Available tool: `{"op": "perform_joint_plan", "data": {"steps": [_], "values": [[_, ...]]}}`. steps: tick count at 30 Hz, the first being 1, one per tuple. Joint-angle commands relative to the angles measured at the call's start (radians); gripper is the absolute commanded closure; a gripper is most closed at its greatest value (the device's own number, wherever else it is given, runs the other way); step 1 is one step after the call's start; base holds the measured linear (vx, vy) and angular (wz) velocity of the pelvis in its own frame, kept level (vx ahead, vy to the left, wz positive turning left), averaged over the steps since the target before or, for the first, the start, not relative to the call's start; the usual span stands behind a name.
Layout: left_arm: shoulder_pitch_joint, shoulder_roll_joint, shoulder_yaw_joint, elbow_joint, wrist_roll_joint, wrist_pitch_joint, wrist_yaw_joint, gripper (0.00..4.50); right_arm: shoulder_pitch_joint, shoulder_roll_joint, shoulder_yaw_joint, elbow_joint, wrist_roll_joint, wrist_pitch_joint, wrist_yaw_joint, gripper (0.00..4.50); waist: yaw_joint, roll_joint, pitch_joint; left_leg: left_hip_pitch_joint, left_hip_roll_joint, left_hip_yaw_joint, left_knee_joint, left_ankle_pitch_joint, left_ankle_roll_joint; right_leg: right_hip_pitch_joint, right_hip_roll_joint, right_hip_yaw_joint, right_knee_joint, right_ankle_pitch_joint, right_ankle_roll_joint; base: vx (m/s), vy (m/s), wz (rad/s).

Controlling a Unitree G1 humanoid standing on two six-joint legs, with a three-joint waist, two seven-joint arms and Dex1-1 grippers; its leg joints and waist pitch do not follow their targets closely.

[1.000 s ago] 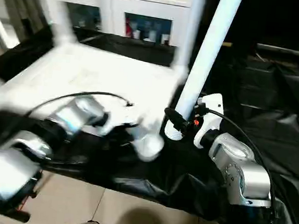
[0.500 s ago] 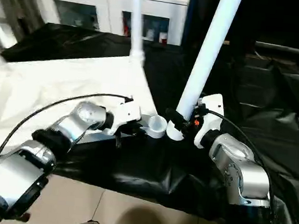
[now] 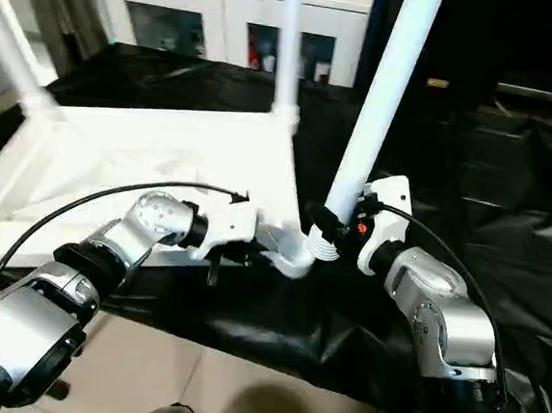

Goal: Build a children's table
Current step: Rotate table base, then insert table leg to table base

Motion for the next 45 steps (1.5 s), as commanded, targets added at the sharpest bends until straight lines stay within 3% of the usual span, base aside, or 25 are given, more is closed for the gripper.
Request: {"op": "perform_joint_plan", "data": {"steps": [1, 3, 4, 10, 16, 17, 18, 21, 23, 25, 26, 28, 30, 31, 33, 34, 35, 36, 37, 38, 39, 41, 42, 44, 45], "values": [[-0.039, -0.032, 0.011, -0.039, -0.021, -0.123, -0.005, 4.50, -0.002, -0.006, -0.013, -0.013, -0.002, -0.015, -0.004, 2.59, -0.005, -0.025, -0.079, 0.034, 0.084, -0.046, -0.076, -0.226, 0.015, 0.042, -0.099, 0.062, -0.081, -0.251, -0.177, 0.000, 0.000, 0.00], [-0.047, -0.033, 0.004, -0.034, -0.009, -0.158, -0.004, 4.50, 0.000, -0.007, -0.017, -0.019, 0.000, -0.013, -0.007, 2.59, 0.000, -0.023, -0.080, 0.032, 0.083, -0.046, -0.075, -0.217, 0.018, 0.043, -0.100, 0.061, -0.081, -0.252, -0.171, 0.000, 0.000, 0.00], [-0.052, -0.037, 0.002, -0.032, -0.003, -0.185, -0.011, 4.50, 0.002, -0.007, -0.021, -0.021, 0.001, -0.013, -0.010, 2.59, 0.003, -0.016, -0.080, 0.032, 0.084, -0.047, -0.075, -0.215, 0.018, 0.042, -0.100, 0.061, -0.081, -0.252, -0.169, 0.000, 0.000, 0.00], [-0.071, -0.046, -0.003, -0.011, 0.016, -0.226, 0.003, 4.50, 0.005, -0.005, -0.025, -0.022, 0.001, -0.015, -0.014, 2.59, 0.002, -0.019, -0.084, 0.028, 0.085, -0.048, -0.074, -0.194, 0.024, 0.044, -0.098, 0.059, -0.070, -0.188, -0.185, 0.000, 0.000, 0.00], [-0.087, -0.014, -0.010, 0.036, 0.097, -0.231, 0.198, 4.50, 0.010, 0.000, -0.023, -0.028, 0.003, -0.013, -0.021, 2.59, -0.003, -0.016, -0.086, 0.025, 0.083, -0.049, -0.070, -0.182, 0.040, 0.047, -0.095, 0.058, -0.066, -0.149, -0.190, 0.000, 0.000, 0.00], [-0.087, -0.013, -0.006, 0.039, 0.097, -0.222, 0.208, 4.01, 0.010, 0.000, -0.023, -0.029, 0.003, -0.013, -0.022, 2.59, -0.003, -0.018, -0.086, 0.025, 0.083, -0.049, -0.070, -0.169, 0.046, 0.047, -0.096, 0.057, -0.065, -0.141, -0.192, 0.000, 0.000, 0.00], [-0.084, -0.007, -0.002, 0.038, 0.087, -0.228, 0.175, 3.89, 0.009, 0.001, -0.022, -0.028, 0.003, -0.014, -0.023, 2.59, -0.005, -0.024, -0.086, 0.024, 0.082, -0.048, -0.071, -0.166, 0.048, 0.048, -0.095, 0.056, -0.065, -0.142, -0.192, 0.000, 0.000, 0.00], [-0.068, 0.001, 0.032, 0.030, 0.027, -0.239, 0.055, 3.82, 0.005, 0.004, -0.020, -0.021, 0.001, -0.016, -0.023, 2.59, -0.013, -0.021, -0.086, 0.022, 0.081, -0.045, -0.070, -0.155, 0.054, 0.046, -0.097, 0.055, -0.064, -0.130, -0.209, 0.000, 0.000, 0.00], [-0.058, 0.008, 0.046, 0.015, 0.002, -0.264, 0.012, 3.51, 0.001, 0.007, -0.017, -0.019, 0.002, -0.016, -0.023, 2.59, -0.016, -0.029, -0.084, 0.023, 0.080, -0.042, -0.069, -0.166, 0.057, 0.045, -0.097, 0.055, -0.064, -0.147, -0.215, 0.000, 0.000, 0.00], [-0.051, 0.013, 0.057, -0.002, -0.014, -0.278, -0.011, 3.42, -0.001, 0.010, -0.015, -0.023, 0.003, -0.014, -0.025, 2.59, -0.015, -0.020, -0.080, 0.024, 0.081, -0.044, -0.071, -0.190, 0.050, 0.043, -0.099, 0.055, -0.070, -0.211, -0.206, 0.000, 0.000, 0.00], [-0.036, 0.013, 0.103, -0.044, -0.065, -0.234, 0.013, 3.39, -0.002, 0.012, -0.012, -0.041, 0.003, -0.008, -0.033, 2.59, -0.017, -0.019, -0.080, 0.027, 0.082, -0.044, -0.073, -0.203, 0.041, 0.042, -0.097, 0.056, -0.072, -0.228, -0.200, 0.000, 0.000, 0.00], [-0.035, 0.012, 0.108, -0.047, -0.069, -0.228, 0.016, 3.31, -0.002, 0.012, -0.012, -0.043, 0.003, -0.007, -0.034, 2.59, -0.019, -0.020, -0.080, 0.028, 0.084, -0.045, -0.075, -0.211, 0.032, 0.042, -0.097, 0.057, -0.070, -0.221, -0.206, 0.000, 0.000, 0.00], [-0.018, 0.008, 0.193, -0.106, -0.129, -0.094, 0.160, 3.14, -0.003, 0.021, -0.017, -0.075, -0.015, 0.011, -0.090, 2.59, -0.024, -0.018, -0.080, 0.029, 0.085, -0.047, -0.076, -0.223, 0.017, 0.042, -0.096, 0.058, -0.065, -0.217, -0.209, 0.000, 0.000, 0.00], [0.011, 0.000, 0.259, -0.164, -0.170, -0.017, 0.282, 3.06, -0.003, 0.039, -0.032, -0.098, -0.008, 0.042, -0.133, 2.59, -0.029, -0.023, -0.080, 0.028, 0.087, -0.048, -0.075, -0.213, 0.013, 0.045, -0.095, 0.058, -0.057, -0.198, -0.219, 0.000, 0.000, 0.00], [0.107, -0.012, 0.364, -0.328, -0.221, 0.170, 0.485, 3.02, 0.006, 0.073, -0.043, -0.149, 0.001, 0.092, -0.198, 2.59, -0.034, -0.032, -0.079, 0.023, 0.082, -0.049, -0.075, -0.198, 0.024, 0.046, -0.095, 0.056, -0.061, -0.209, -0.220, 0.000, 0.000, 0.00], [0.144, -0.016, 0.390, -0.387, -0.228, 0.220, 0.529, 2.96, 0.011, 0.083, -0.045, -0.168, 0.004, 0.104, -0.213, 2.59, -0.037, -0.032, -0.081, 0.025, 0.087, -0.050, -0.075, -0.193, 0.023, 0.048, -0.096, 0.057, -0.057, -0.205, -0.220, 0.000, 0.000, 0.00], [0.213, -0.027, 0.420, -0.488, -0.219, 0.258, 0.584, 2.84, 0.021, 0.101, -0.045, -0.191, -0.029, 0.074, -0.255, 2.59, -0.045, -0.029, -0.077, 0.020, 0.078, -0.047, -0.073, -0.183, 0.036, 0.042, -0.091, 0.056, -0.065, -0.222, -0.210, 0.000, 0.000, 0.00], [0.213, -0.027, 0.420, -0.489, -0.219, 0.258, 0.585, 2.84, 0.021, 0.101, -0.045, -0.192, -0.029, 0.074, -0.255, 2.59, -0.049, -0.042, -0.078, 0.022, 0.081, -0.045, -0.074, -0.183, 0.033, 0.042, -0.090, 0.057, -0.066, -0.233, -0.203, 0.000, 0.000, 0.00], [0.324, -0.041, 0.463, -0.636, -0.162, 0.301, 0.672, 2.84, 0.042, 0.127, -0.044, -0.230, -0.093, 0.005, -0.323, 2.59, -0.050, -0.050, -0.075, 0.023, 0.082, -0.044, -0.077, -0.186, 0.031, 0.038, -0.092, 0.057, -0.073, -0.296, -0.172, 0.000, 0.000, 0.00], [0.324, -0.041, 0.463, -0.636, -0.162, 0.301, 0.672, 2.84, 0.042, 0.127, -0.044, -0.230, -0.093, 0.005, -0.323, 2.59, -0.050, -0.040, -0.075, 0.027, 0.086, -0.045, -0.081, -0.197, 0.020, 0.032, -0.090, 0.059, -0.077, -0.315, -0.158, 0.000, 0.000, 0.00], [0.386, -0.050, 0.492, -0.712, -0.136, 0.296, 0.713, 2.84, 0.055, 0.149, -0.059, -0.252, -0.107, -0.020, -0.362, 2.59, -0.057, -0.050, -0.073, 0.028, 0.081, -0.043, -0.085, -0.217, 0.008, 0.030, -0.081, 0.058, -0.085, -0.333, -0.132, 0.000, 0.000, 0.00], [0.481, -0.068, 0.516, -0.862, -0.138, 0.362, 0.768, 2.84, 0.084, 0.175, -0.084, -0.292, -0.099, -0.035, -0.403, 2.59, -0.056, -0.047, -0.072, 0.027, 0.089, -0.048, -0.093, -0.218, -0.002, 0.029, -0.081, 0.061, -0.080, -0.270, -0.127, 0.000, 0.000, 0.00], [0.535, -0.078, 0.513, -0.957, -0.163, 0.408, 0.784, 2.84, 0.109, 0.170, -0.086, -0.308, -0.118, -0.068, -0.408, 2.59, -0.054, -0.049, -0.074, 0.033, 0.095, -0.050, -0.095, -0.237, -0.015, 0.032, -0.083, 0.062, -0.072, -0.237, -0.137, 0.000, 0.000, 0.00], [0.622, -0.092, 0.495, -1.098, -0.216, 0.499, 0.787, 2.84, 0.163, 0.142, -0.080, -0.320, -0.179, -0.120, -0.418, 2.59, -0.050, -0.051, -0.069, 0.040, 0.090, -0.041, -0.095, -0.269, -0.028, 0.024, -0.079, 0.065, -0.078, -0.241, -0.142, 0.000, 0.000, 0.00], [0.669, -0.098, 0.481, -1.165, -0.243, 0.562, 0.784, 2.84, 0.195, 0.122, -0.075, -0.320, -0.215, -0.131, -0.429, 2.59, -0.047, -0.055, -0.062, 0.042, 0.087, -0.040, -0.097, -0.303, -0.034, 0.021, -0.077, 0.067, -0.088, -0.287, -0.131, 0.000, 0.000, 0.00]]}}
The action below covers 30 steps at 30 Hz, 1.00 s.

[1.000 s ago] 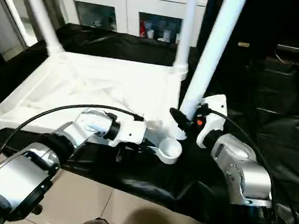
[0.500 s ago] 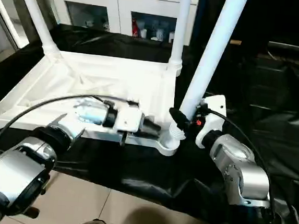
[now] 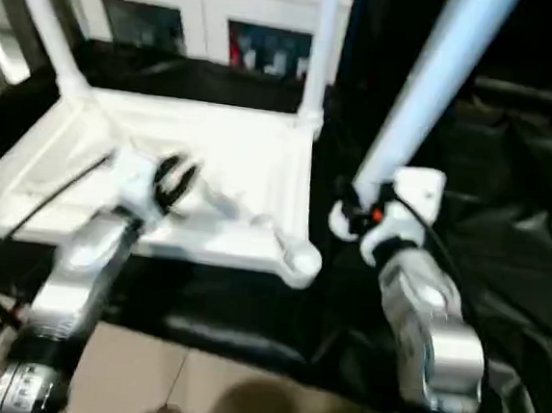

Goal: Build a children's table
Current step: Insert table leg to table base

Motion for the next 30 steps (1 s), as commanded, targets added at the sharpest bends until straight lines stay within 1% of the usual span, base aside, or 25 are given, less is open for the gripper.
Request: {"op": "perform_joint_plan", "data": {"steps": [1, 2, 3, 5, 6, 7, 8, 9, 10, 11, 12, 13, 14, 17, 18, 21, 22, 23, 24, 25, 26, 27, 28, 29, 30], "values": [[0.021, -0.009, -0.022, -0.086, -0.034, 0.078, 0.006, 2.84, 0.025, -0.023, -0.011, -0.011, -0.048, -0.026, -0.021, 2.59, -0.008, -0.012, -0.058, 0.042, 0.082, -0.042, -0.091, -0.331, -0.037, 0.021, -0.078, 0.067, -0.092, -0.330, -0.124, 0.000, 0.000, 0.00], [0.048, -0.013, -0.032, -0.113, -0.034, 0.096, 0.008, 2.84, 0.048, -0.035, -0.012, 0.000, -0.045, 0.001, -0.015, 2.59, -0.009, -0.013, -0.058, 0.043, 0.079, -0.042, -0.091, -0.341, -0.038, 0.021, -0.077, 0.067, -0.095, -0.353, -0.112, 0.000, 0.000, 0.00], [0.073, -0.012, -0.049, -0.130, -0.016, 0.095, 0.006, 2.84, 0.071, -0.032, -0.027, 0.006, -0.021, 0.024, -0.001, 2.59, -0.011, -0.017, -0.056, 0.038, 0.077, -0.045, -0.092, -0.348, -0.035, 0.025, -0.081, 0.067, -0.101, -0.394, -0.089, 0.000, 0.000, 0.00], [0.101, -0.015, -0.070, -0.142, 0.046, 0.082, 0.018, 2.84, 0.109, -0.030, -0.031, 0.007, 0.009, 0.059, 0.026, 2.59, -0.015, -0.018, -0.052, 0.034, 0.077, -0.051, -0.096, -0.360, -0.028, 0.028, -0.081, 0.066, -0.109, -0.444, -0.054, 0.000, 0.000, 0.00], [0.101, -0.015, -0.070, -0.142, 0.046, 0.082, 0.018, 2.84, 0.109, -0.030, -0.031, 0.007, 0.009, 0.059, 0.026, 2.59, -0.016, -0.019, -0.053, 0.035, 0.078, -0.053, -0.095, -0.365, -0.030, 0.027, -0.082, 0.065, -0.113, -0.468, -0.035, 0.000, 0.000, 0.00], [0.106, -0.026, -0.075, -0.150, 0.055, 0.098, 0.030, 2.84, 0.137, -0.029, -0.022, -0.006, 0.012, 0.049, 0.039, 2.59, -0.018, -0.027, -0.053, 0.034, 0.077, -0.052, -0.095, -0.362, -0.031, 0.027, -0.082, 0.065, -0.114, -0.475, -0.031, 0.000, 0.000, 0.00], [0.108, -0.028, -0.075, -0.154, 0.054, 0.106, 0.035, 2.84, 0.144, -0.028, -0.019, -0.010, 0.013, 0.047, 0.041, 2.59, -0.016, -0.024, -0.053, 0.035, 0.077, -0.053, -0.094, -0.362, -0.033, 0.026, -0.084, 0.065, -0.114, -0.487, -0.025, 0.000, 0.000, 0.00], [0.111, -0.032, -0.076, -0.168, 0.047, 0.127, 0.044, 2.84, 0.158, -0.025, -0.015, -0.016, 0.016, 0.042, 0.044, 2.59, -0.017, -0.024, -0.051, 0.035, 0.077, -0.054, -0.094, -0.366, -0.033, 0.024, -0.085, 0.064, -0.118, -0.498, -0.023, 0.000, 0.000, 0.00], [0.112, -0.030, -0.077, -0.171, 0.045, 0.132, 0.045, 2.84, 0.160, -0.025, -0.015, -0.017, 0.016, 0.040, 0.044, 2.59, -0.023, -0.025, -0.052, 0.029, 0.077, -0.058, -0.097, -0.361, -0.035, 0.029, -0.084, 0.061, -0.116, -0.489, -0.025, 0.000, 0.000, 0.00], [0.115, -0.024, -0.081, -0.188, 0.035, 0.159, 0.048, 2.84, 0.172, -0.025, -0.012, -0.020, 0.013, 0.030, 0.045, 2.59, -0.025, -0.020, -0.053, 0.030, 0.078, -0.059, -0.097, -0.364, -0.039, 0.029, -0.084, 0.061, -0.113, -0.479, -0.028, 0.000, 0.000, 0.00], [0.116, -0.022, -0.081, -0.193, 0.032, 0.166, 0.050, 2.84, 0.175, -0.023, -0.013, -0.021, 0.015, 0.027, 0.044, 2.59, -0.029, -0.023, -0.050, 0.034, 0.077, -0.057, -0.096, -0.377, -0.038, 0.024, -0.081, 0.061, -0.118, -0.477, -0.030, 0.000, 0.000, 0.00], [0.118, -0.014, -0.080, -0.212, 0.018, 0.194, 0.058, 2.84, 0.186, -0.014, -0.019, -0.022, 0.024, 0.017, 0.041, 2.59, -0.032, -0.012, -0.052, 0.035, 0.076, -0.058, -0.096, -0.381, -0.040, 0.025, -0.081, 0.061, -0.114, -0.462, -0.038, 0.000, 0.000, 0.00], [0.120, -0.013, -0.080, -0.218, 0.015, 0.203, 0.058, 2.84, 0.189, -0.009, -0.021, -0.026, 0.033, 0.017, 0.047, 2.59, -0.036, -0.015, -0.052, 0.034, 0.076, -0.058, -0.096, -0.379, -0.038, 0.025, -0.080, 0.061, -0.116, -0.452, -0.041, 0.000, 0.000, 0.00], [0.122, -0.013, -0.081, -0.223, 0.020, 0.208, 0.052, 2.84, 0.190, -0.010, -0.010, -0.032, 0.034, 0.021, 0.065, 2.59, -0.039, -0.013, -0.054, 0.031, 0.078, -0.059, -0.098, -0.369, -0.033, 0.030, -0.077, 0.061, -0.109, -0.395, -0.056, 0.000, 0.000, 0.00], [0.123, -0.015, -0.080, -0.223, 0.019, 0.212, 0.051, 2.84, 0.185, -0.003, -0.006, -0.029, 0.033, 0.018, 0.063, 2.59, -0.037, -0.011, -0.056, 0.034, 0.078, -0.056, -0.097, -0.357, -0.033, 0.029, -0.076, 0.062, -0.107, -0.366, -0.065, 0.000, 0.000, 0.00], [0.126, -0.018, -0.076, -0.226, 0.007, 0.222, 0.053, 2.84, 0.179, 0.008, -0.008, -0.027, 0.038, 0.016, 0.053, 2.59, -0.036, -0.012, -0.059, 0.031, 0.079, -0.055, -0.096, -0.329, -0.029, 0.034, -0.076, 0.063, -0.099, -0.308, -0.084, 0.000, 0.000, 0.00], [0.130, -0.020, -0.072, -0.233, -0.008, 0.237, 0.059, 2.84, 0.175, 0.016, -0.007, -0.030, 0.044, 0.018, 0.048, 2.59, -0.037, -0.011, -0.057, 0.045, 0.079, -0.054, -0.099, -0.401, -0.037, 0.037, -0.077, 0.062, -0.101, -0.371, -0.081, 0.000, 0.000, 0.00], [0.130, -0.020, -0.072, -0.233, -0.008, 0.237, 0.059, 2.84, 0.175, 0.016, -0.007, -0.030, 0.044, 0.018, 0.048, 2.59, -0.038, -0.011, -0.054, 0.050, 0.078, -0.055, -0.101, -0.441, -0.041, 0.038, -0.078, 0.060, -0.105, -0.417, -0.074, 0.000, 0.000, 0.00], [0.131, -0.020, -0.072, -0.236, -0.013, 0.242, 0.061, 2.84, 0.174, 0.017, -0.005, -0.031, 0.044, 0.018, 0.046, 2.59, -0.040, -0.010, -0.050, 0.063, 0.076, -0.057, -0.104, -0.510, -0.044, 0.040, -0.075, 0.055, -0.115, -0.508, -0.055, 0.000, 0.000, 0.00], [0.132, -0.018, -0.076, -0.238, -0.016, 0.247, 0.062, 2.84, 0.169, 0.009, 0.009, -0.029, 0.031, 0.016, 0.052, 2.59, -0.046, -0.012, -0.039, 0.086, 0.071, -0.056, -0.104, -0.593, -0.042, 0.039, -0.066, 0.043, -0.135, -0.624, -0.032, 0.000, 0.000, 0.00], [0.132, -0.018, -0.076, -0.238, -0.016, 0.247, 0.062, 2.84, 0.169, 0.009, 0.009, -0.029, 0.031, 0.016, 0.052, 2.59, -0.050, -0.010, -0.032, 0.099, 0.067, -0.056, -0.103, -0.620, -0.037, 0.045, -0.063, 0.035, -0.149, -0.689, -0.016, 0.000, 0.000, 0.00], [0.132, -0.017, -0.078, -0.239, -0.016, 0.249, 0.062, 2.84, 0.168, 0.003, 0.015, -0.028, 0.023, 0.012, 0.056, 2.59, -0.050, -0.010, -0.032, 0.099, 0.067, -0.056, -0.103, -0.620, -0.037, 0.045, -0.063, 0.035, -0.149, -0.689, -0.016, 0.000, 0.000, 0.00], [0.132, -0.017, -0.081, -0.240, -0.014, 0.252, 0.062, 2.84, 0.166, -0.003, 0.021, -0.026, 0.017, 0.011, 0.063, 2.59, -0.062, -0.008, -0.021, 0.127, 0.064, -0.058, -0.099, -0.674, -0.043, 0.048, -0.054, 0.013, -0.172, -0.754, 0.006, 0.000, 0.000, 0.00], [0.132, -0.017, -0.083, -0.241, -0.013, 0.253, 0.062, 2.84, 0.166, -0.010, 0.027, -0.026, 0.011, 0.010, 0.070, 2.59, -0.067, -0.007, -0.019, 0.131, 0.064, -0.059, -0.100, -0.680, -0.044, 0.052, -0.053, 0.010, -0.174, -0.751, 0.007, 0.000, 0.000, 0.00], [0.132, -0.018, -0.084, -0.241, -0.013, 0.254, 0.062, 2.84, 0.165, -0.011, 0.029, -0.026, 0.010, 0.010, 0.073, 2.59, -0.078, -0.012, -0.021, 0.128, 0.067, -0.066, -0.107, -0.686, -0.049, 0.071, -0.054, 0.008, -0.170, -0.727, 0.005, 0.067, 0.020, -0.10]]}}
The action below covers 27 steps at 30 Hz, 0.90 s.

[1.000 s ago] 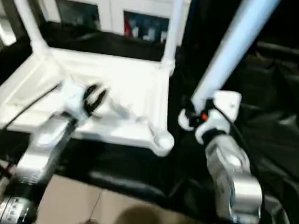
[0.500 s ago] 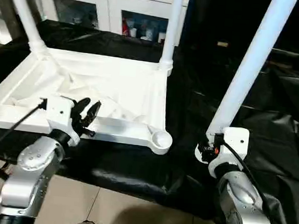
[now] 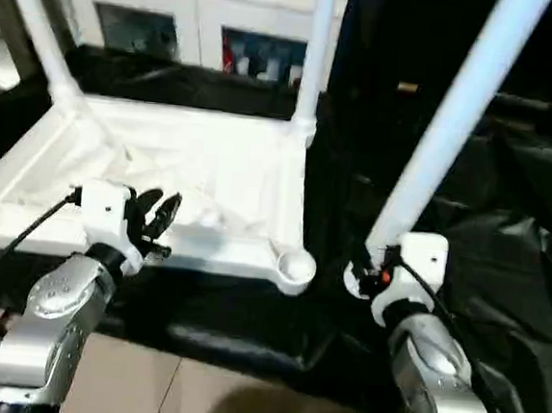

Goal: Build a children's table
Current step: Insert table leg to table base

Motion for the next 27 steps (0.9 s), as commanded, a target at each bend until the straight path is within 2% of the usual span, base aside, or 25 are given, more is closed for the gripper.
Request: {"op": "perform_joint_plan", "data": {"steps": [1, 2, 3, 4, 5, 6, 7, 8, 9, 10, 11, 12, 13, 14, 15, 16, 17, 18, 19, 21, 22, 24, 25, 26, 27], "values": [[-0.001, 0.000, -0.013, -0.017, -0.005, 0.012, 0.004, 2.84, -0.015, -0.013, 0.004, -0.019, -0.018, -0.011, 0.011, 2.59, -0.005, -0.028, -0.030, -0.057, 0.043, -0.085, -0.095, -0.595, -0.001, 0.071, -0.094, -0.003, -0.107, -0.734, 0.017, 0.067, 0.020, -0.10], [-0.001, 0.001, -0.014, -0.018, -0.006, 0.013, 0.005, 2.84, -0.016, -0.013, 0.005, -0.017, -0.023, -0.012, 0.010, 2.59, -0.006, -0.011, -0.042, -0.082, 0.032, -0.085, -0.079, -0.477, 0.037, 0.100, -0.125, 0.003, -0.111, -0.780, 0.043, 0.078, 0.019, 0.18], [-0.001, 0.001, -0.014, -0.018, -0.006, 0.013, 0.005, 2.84, -0.016, -0.013, 0.005, -0.017, -0.023, -0.012, 0.010, 2.59, -0.012, -0.013, -0.049, -0.079, 0.025, -0.088, -0.062, -0.422, 0.053, 0.103, -0.140, 0.000, -0.123, -0.787, 0.030, 0.077, 0.015, 0.47], [-0.002, 0.002, -0.016, -0.019, -0.007, 0.014, 0.006, 2.84, -0.017, -0.013, 0.004, -0.015, -0.025, -0.012, 0.010, 2.59, -0.019, -0.016, -0.057, -0.102, 0.025, -0.094, -0.038, -0.307, 0.086, 0.126, -0.156, -0.013, -0.136, -0.736, 0.005, 0.077, 0.015, 0.47], [-0.002, 0.002, -0.016, -0.019, -0.007, 0.014, 0.006, 2.84, -0.017, -0.013, 0.004, -0.015, -0.025, -0.012, 0.010, 2.59, -0.015, -0.007, -0.063, -0.104, 0.024, -0.093, -0.034, -0.262, 0.102, 0.133, -0.152, -0.023, -0.138, -0.678, -0.010, 0.086, 0.018, 0.48], [-0.002, 0.002, -0.016, -0.019, -0.007, 0.014, 0.006, 2.84, -0.017, -0.013, 0.004, -0.015, -0.025, -0.012, 0.010, 2.59, -0.022, 0.000, -0.066, -0.108, 0.023, -0.107, -0.045, -0.210, 0.142, 0.138, -0.118, -0.048, -0.124, -0.541, -0.033, 0.051, 0.011, 0.26], [-0.002, 0.003, -0.017, -0.020, -0.009, 0.015, 0.007, 2.84, -0.018, -0.012, 0.004, -0.013, -0.025, -0.013, 0.010, 2.59, -0.032, 0.016, -0.071, -0.067, 0.017, -0.135, -0.062, -0.174, 0.194, 0.127, -0.059, -0.072, -0.098, -0.392, -0.067, 0.112, 0.031, 0.57], [-0.001, 0.004, -0.018, -0.022, -0.011, 0.016, 0.007, 2.84, -0.023, 0.002, -0.015, -0.008, -0.013, -0.014, -0.007, 2.59, -0.058, 0.040, -0.087, 0.045, 0.075, -0.148, -0.067, -0.185, 0.191, 0.053, -0.014, -0.050, -0.049, -0.320, -0.090, 0.193, 0.027, 0.50], [-0.001, 0.005, -0.018, -0.024, -0.012, 0.016, 0.008, 2.84, -0.026, 0.009, -0.025, -0.005, -0.006, -0.016, -0.018, 2.59, -0.081, 0.033, -0.078, 0.115, 0.141, -0.220, -0.080, -0.216, 0.239, -0.028, 0.008, -0.013, 0.051, -0.239, -0.099, 0.263, 0.034, 0.58], [-0.001, 0.005, -0.018, -0.025, -0.013, 0.018, 0.008, 2.84, -0.029, 0.008, -0.028, -0.002, -0.007, -0.017, -0.023, 2.59, -0.070, 0.021, -0.071, 0.121, 0.155, -0.235, -0.066, -0.129, 0.317, -0.077, 0.004, 0.026, 0.110, -0.186, -0.040, 0.201, 0.014, 0.26], [-0.001, 0.006, -0.018, -0.026, -0.014, 0.020, 0.009, 2.84, -0.031, 0.005, -0.028, 0.001, -0.009, -0.018, -0.026, 2.59, -0.065, 0.018, -0.068, 0.118, 0.158, -0.230, -0.062, -0.082, 0.353, -0.097, -0.004, 0.042, 0.128, -0.161, -0.014, 0.139, -0.017, 0.16], [-0.002, 0.006, -0.018, -0.027, -0.015, 0.021, 0.009, 2.84, -0.033, 0.000, -0.027, 0.004, -0.012, -0.020, -0.023, 2.59, -0.058, 0.012, -0.062, 0.098, 0.129, -0.193, -0.066, -0.036, 0.384, -0.108, -0.007, 0.055, 0.134, -0.101, 0.016, 0.118, -0.057, 0.09], [-0.001, 0.002, -0.015, -0.028, -0.023, 0.016, 0.009, 2.84, -0.033, -0.004, -0.026, 0.006, -0.016, -0.021, -0.021, 2.59, -0.056, -0.020, -0.073, 0.074, 0.071, -0.163, -0.031, 0.043, 0.372, -0.098, -0.037, 0.095, 0.062, 0.034, 0.011, 0.118, -0.057, 0.09], [-0.001, 0.004, -0.016, -0.028, -0.028, 0.016, 0.004, 2.84, -0.034, -0.006, -0.026, 0.008, -0.019, -0.023, -0.019, 2.59, -0.044, -0.046, -0.073, 0.033, 0.020, -0.120, -0.002, 0.013, 0.324, -0.062, -0.064, 0.127, 0.014, 0.105, 0.008, 0.093, -0.101, 0.12], [-0.003, 0.009, -0.020, -0.028, -0.031, 0.019, -0.001, 2.84, -0.035, -0.007, -0.026, 0.010, -0.021, -0.023, -0.018, 2.59, -0.005, -0.080, -0.076, -0.041, -0.054, -0.084, 0.055, -0.052, 0.235, 0.028, -0.126, 0.209, -0.020, 0.123, 0.008, 0.085, -0.099, 0.14], [-0.005, 0.021, -0.026, -0.026, -0.040, 0.017, -0.025, 2.84, -0.036, -0.007, -0.029, 0.011, -0.019, -0.025, -0.018, 2.59, 0.010, -0.067, -0.082, -0.067, -0.028, -0.118, 0.060, 0.020, 0.145, 0.059, -0.158, 0.217, 0.011, 0.316, -0.056, 0.085, -0.099, 0.14], [-0.012, 0.044, -0.033, -0.019, -0.051, -0.001, -0.063, 2.84, -0.041, -0.005, -0.035, 0.011, -0.014, -0.027, -0.018, 2.59, 0.006, -0.073, -0.083, -0.072, -0.024, -0.119, 0.039, 0.085, 0.106, 0.060, -0.130, 0.190, 0.036, 0.462, -0.060, 0.073, -0.067, -0.03], [-0.015, 0.051, -0.034, -0.017, -0.055, -0.010, -0.077, 2.84, -0.042, -0.004, -0.037, 0.012, -0.014, -0.028, -0.018, 2.59, 0.003, -0.056, -0.081, -0.065, -0.026, -0.116, 0.014, 0.193, 0.048, 0.041, -0.061, 0.147, 0.060, 0.676, -0.063, 0.034, -0.073, -0.05], [-0.028, 0.072, -0.041, -0.004, -0.054, -0.009, -0.104, 2.84, -0.046, -0.006, -0.038, 0.015, -0.016, -0.030, -0.018, 2.59, -0.003, -0.056, -0.079, -0.056, -0.024, -0.114, 0.009, 0.201, 0.040, 0.027, -0.042, 0.135, 0.059, 0.706, -0.050, 0.034, -0.073, -0.05], [-0.048, 0.102, -0.054, 0.020, -0.054, -0.010, -0.148, 2.84, -0.052, -0.006, -0.039, 0.020, -0.020, -0.031, -0.018, 2.59, -0.007, -0.031, -0.081, -0.038, 0.000, -0.121, -0.001, 0.117, 0.020, 0.013, -0.032, 0.125, 0.050, 0.502, -0.079, -0.006, -0.027, 0.00], [-0.066, 0.124, -0.068, 0.046, -0.061, -0.016, -0.197, 2.84, -0.057, -0.011, -0.037, 0.025, -0.020, -0.036, -0.012, 2.59, -0.013, -0.024, -0.072, -0.030, 0.030, -0.128, -0.022, -0.009, 0.004, 0.009, -0.037, 0.122, 0.029, 0.188, -0.156, 0.000, 0.000, 0.00], [-0.086, 0.143, -0.084, 0.076, -0.073, -0.022, -0.257, 2.64, -0.062, -0.021, -0.036, 0.031, -0.020, -0.038, -0.002, 2.59, -0.015, -0.028, -0.063, -0.019, 0.043, -0.120, -0.033, -0.113, 0.007, -0.004, -0.045, 0.128, 0.014, 0.009, -0.218, 0.000, 0.000, 0.00], [-0.107, 0.168, -0.114, 0.099, -0.106, -0.026, -0.366, 2.53, -0.069, -0.038, -0.035, 0.041, -0.019, -0.042, 0.013, 2.59, -0.012, -0.026, -0.060, -0.018, 0.043, -0.118, -0.036, -0.142, 0.010, -0.006, -0.047, 0.129, 0.010, -0.047, -0.228, 0.000, 0.000, 0.00], [-0.121, 0.185, -0.134, 0.115, -0.130, -0.028, -0.442, 2.48, -0.074, -0.050, -0.035, 0.048, -0.018, -0.043, 0.023, 2.59, -0.007, -0.027, -0.053, -0.010, 0.044, -0.107, -0.048, -0.246, 0.000, -0.018, -0.051, 0.136, -0.006, -0.222, -0.221, -0.075, 0.022, 0.05], [-0.121, 0.185, -0.134, 0.115, -0.130, -0.028, -0.442, 2.48, -0.074, -0.050, -0.035, 0.048, -0.018, -0.043, 0.023, 2.59, -0.006, -0.026, -0.053, -0.007, 0.047, -0.104, -0.050, -0.271, -0.009, -0.022, -0.052, 0.136, -0.007, -0.251, -0.219, -0.073, 0.018, 0.04]]}}
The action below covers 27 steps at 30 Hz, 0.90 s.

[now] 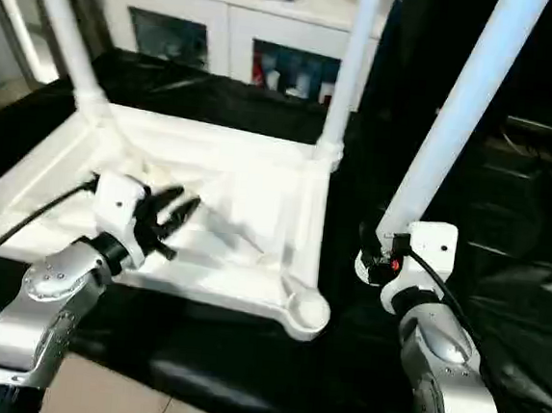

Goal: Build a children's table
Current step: Insert table leg to table base

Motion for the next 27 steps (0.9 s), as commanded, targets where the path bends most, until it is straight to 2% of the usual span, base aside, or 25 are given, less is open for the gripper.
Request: {"op": "perform_joint_plan", "data": {"steps": [1, 2, 3, 4, 6, 8, 9, 10, 11, 12, 13, 14, 17, 18, 19, 22, 24, 25, 27], "values": [[-0.049, 0.022, -0.059, 0.038, -0.023, -0.023, -0.126, 2.34, -0.029, -0.024, -0.002, 0.012, -0.005, -0.016, 0.026, 2.59, -0.006, 0.005, -0.036, 0.016, 0.095, -0.022, -0.109, -0.249, -0.005, 0.026, -0.082, 0.045, -0.089, -0.256, -0.192, -0.073, 0.018, 0.04], [-0.054, 0.025, -0.065, 0.043, -0.022, -0.025, -0.133, 2.19, -0.030, -0.026, -0.002, 0.014, -0.005, -0.016, 0.029, 2.59, -0.006, 0.002, -0.037, 0.014, 0.096, -0.022, -0.109, -0.249, -0.009, 0.028, -0.084, 0.046, -0.088, -0.257, -0.188, -0.061, 0.016, 0.02], [-0.102, 0.043, -0.108, 0.097, -0.016, -0.043, -0.200, 2.09, -0.040, -0.052, 0.000, 0.022, 0.008, -0.002, 0.071, 2.59, -0.002, 0.006, -0.037, 0.011, 0.097, -0.018, -0.110, -0.239, -0.012, 0.028, -0.088, 0.049, -0.089, -0.263, -0.178, 0.000, 0.000, 0.00], [-0.144, 0.048, -0.143, 0.145, -0.006, -0.055, -0.263, 2.05, -0.042, -0.086, 0.015, 0.021, 0.013, 0.005, 0.121, 2.59, -0.001, 0.005, -0.038, 0.013, 0.097, -0.012, -0.109, -0.250, -0.012, 0.025, -0.089, 0.050, -0.093, -0.285, -0.171, 0.000, 0.000, 0.00], [-0.170, 0.049, -0.165, 0.175, -0.001, -0.062, -0.305, 2.05, -0.042, -0.109, 0.026, 0.020, 0.016, 0.010, 0.156, 2.59, 0.002, 0.000, -0.040, 0.010, 0.096, -0.007, -0.109, -0.227, -0.007, 0.027, -0.089, 0.052, -0.095, -0.291, -0.159, 0.000, 0.000, 0.00], [-0.219, 0.074, -0.239, 0.235, 0.036, -0.062, -0.408, 2.05, -0.042, -0.146, 0.039, 0.023, 0.025, 0.021, 0.206, 2.59, 0.001, 0.001, -0.042, 0.001, 0.101, -0.007, -0.108, -0.191, -0.003, 0.033, -0.095, 0.052, -0.091, -0.260, -0.165, 0.000, 0.000, 0.00], [-0.244, 0.087, -0.282, 0.272, 0.056, -0.071, -0.466, 2.05, -0.044, -0.162, 0.040, 0.027, 0.033, 0.028, 0.225, 2.59, 0.001, 0.001, -0.042, 0.000, 0.101, -0.004, -0.107, -0.183, 0.001, 0.031, -0.094, 0.051, -0.093, -0.263, -0.165, 0.000, 0.000, 0.00], [-0.246, 0.088, -0.285, 0.274, 0.058, -0.072, -0.470, 2.05, -0.044, -0.163, 0.040, 0.027, 0.034, 0.029, 0.226, 2.59, 0.000, -0.002, -0.042, 0.000, 0.100, -0.004, -0.108, -0.178, 0.005, 0.032, -0.093, 0.052, -0.096, -0.267, -0.163, 0.000, 0.000, 0.00], [-0.283, 0.098, -0.338, 0.329, 0.079, -0.085, -0.545, 2.05, -0.048, -0.184, 0.042, 0.029, 0.043, 0.038, 0.250, 2.59, 0.002, 0.007, -0.050, -0.004, 0.099, -0.003, -0.103, -0.119, 0.011, 0.036, -0.093, 0.051, -0.087, -0.202, -0.172, 0.000, 0.000, 0.00], [-0.283, 0.098, -0.338, 0.329, 0.079, -0.085, -0.545, 2.05, -0.048, -0.184, 0.042, 0.029, 0.043, 0.038, 0.250, 2.59, 0.000, 0.003, -0.053, -0.001, 0.098, 0.001, -0.099, -0.100, 0.016, 0.035, -0.090, 0.051, -0.087, -0.168, -0.178, 0.000, 0.000, 0.00], [-0.324, 0.097, -0.374, 0.381, 0.093, -0.096, -0.596, 2.05, -0.047, -0.202, 0.045, 0.023, 0.043, 0.042, 0.267, 2.59, 0.001, 0.007, -0.056, -0.005, 0.098, 0.002, -0.094, -0.059, 0.025, 0.038, -0.091, 0.050, -0.078, -0.089, -0.199, 0.000, 0.000, 0.00], [-0.342, 0.097, -0.389, 0.403, 0.096, -0.098, -0.620, 2.05, -0.045, -0.207, 0.044, 0.019, 0.045, 0.044, 0.272, 2.59, 0.002, 0.004, -0.057, -0.003, 0.097, 0.005, -0.094, -0.052, 0.033, 0.037, -0.088, 0.049, -0.080, -0.071, -0.206, 0.000, 0.000, 0.00], [-0.373, 0.091, -0.404, 0.447, 0.111, -0.122, -0.635, 2.23, -0.040, -0.213, 0.041, 0.013, 0.044, 0.046, 0.273, 2.59, 0.004, 0.007, -0.061, -0.007, 0.098, 0.007, -0.088, -0.022, 0.052, 0.045, -0.089, 0.045, -0.068, 0.045, -0.261, 0.000, 0.000, 0.00], [-0.389, 0.087, -0.409, 0.475, 0.125, -0.141, -0.631, 2.42, -0.036, -0.214, 0.039, 0.009, 0.039, 0.045, 0.271, 2.59, 0.005, 0.016, -0.060, -0.009, 0.099, 0.005, -0.089, -0.025, 0.053, 0.046, -0.090, 0.045, -0.068, 0.044, -0.267, 0.000, 0.000, 0.00], [-0.394, 0.085, -0.410, 0.484, 0.130, -0.147, -0.629, 2.42, -0.035, -0.214, 0.039, 0.008, 0.037, 0.045, 0.271, 2.59, 0.004, 0.011, -0.059, -0.006, 0.099, 0.007, -0.089, -0.042, 0.055, 0.046, -0.089, 0.044, -0.073, 0.021, -0.269, 0.000, 0.000, 0.00], [-0.419, 0.081, -0.413, 0.537, 0.140, -0.175, -0.637, 2.72, -0.025, -0.209, 0.036, -0.003, 0.039, 0.047, 0.267, 2.59, 0.002, 0.017, -0.057, -0.006, 0.101, 0.007, -0.092, -0.065, 0.049, 0.047, -0.089, 0.044, -0.077, -0.024, -0.272, 0.000, 0.000, 0.00], [-0.425, 0.080, -0.413, 0.548, 0.141, -0.184, -0.639, 2.86, -0.022, -0.208, 0.036, -0.008, 0.041, 0.049, 0.267, 2.59, 0.003, 0.018, -0.055, -0.003, 0.104, 0.007, -0.094, -0.087, 0.043, 0.044, -0.090, 0.045, -0.081, -0.062, -0.272, 0.000, 0.000, 0.00], [-0.430, 0.079, -0.413, 0.560, 0.142, -0.193, -0.641, 2.84, -0.017, -0.205, 0.036, -0.013, 0.043, 0.051, 0.266, 2.59, 0.003, 0.023, -0.055, -0.002, 0.105, 0.006, -0.095, -0.098, 0.038, 0.044, -0.091, 0.045, -0.081, -0.081, -0.272, 0.000, 0.000, 0.00], [-0.435, 0.080, -0.413, 0.571, 0.143, -0.197, -0.645, 3.09, -0.015, -0.204, 0.037, -0.014, 0.043, 0.052, 0.266, 2.59, 0.002, 0.019, -0.053, -0.003, 0.104, 0.007, -0.096, -0.106, 0.035, 0.044, -0.090, 0.045, -0.083, -0.095, -0.270, 0.000, 0.000, 0.00]]}}
